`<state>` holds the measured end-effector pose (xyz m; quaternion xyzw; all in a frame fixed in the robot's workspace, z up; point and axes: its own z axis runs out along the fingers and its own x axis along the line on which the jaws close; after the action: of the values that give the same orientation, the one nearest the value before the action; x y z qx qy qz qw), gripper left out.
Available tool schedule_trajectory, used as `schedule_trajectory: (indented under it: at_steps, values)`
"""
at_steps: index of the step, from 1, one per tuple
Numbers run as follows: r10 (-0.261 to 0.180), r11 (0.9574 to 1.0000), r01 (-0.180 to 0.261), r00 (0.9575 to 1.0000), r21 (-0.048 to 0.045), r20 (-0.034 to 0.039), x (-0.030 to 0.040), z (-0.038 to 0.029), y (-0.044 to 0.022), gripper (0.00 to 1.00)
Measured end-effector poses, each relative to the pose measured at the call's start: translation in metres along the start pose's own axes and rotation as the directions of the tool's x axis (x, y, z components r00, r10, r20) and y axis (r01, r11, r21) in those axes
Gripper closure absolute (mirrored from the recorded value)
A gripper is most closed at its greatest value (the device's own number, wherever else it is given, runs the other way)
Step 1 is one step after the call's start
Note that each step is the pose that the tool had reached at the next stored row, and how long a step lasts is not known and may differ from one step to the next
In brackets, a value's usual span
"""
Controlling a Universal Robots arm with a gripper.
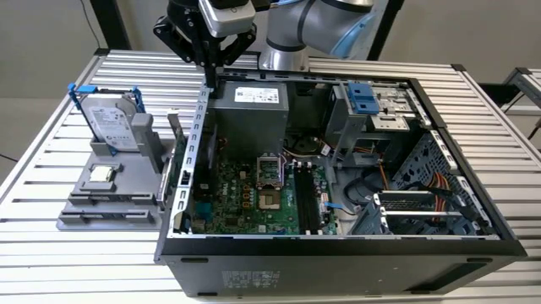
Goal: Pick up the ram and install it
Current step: 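Reach for the ram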
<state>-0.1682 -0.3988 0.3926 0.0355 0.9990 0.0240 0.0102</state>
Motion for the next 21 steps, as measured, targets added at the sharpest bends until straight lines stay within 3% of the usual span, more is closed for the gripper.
schedule_trajectory:
  at_steps: [21]
  values:
    - [0.0,1.0,0.0,1.0,0.0,0.0,0.0155,-0.0002,-0.0011,1.0]
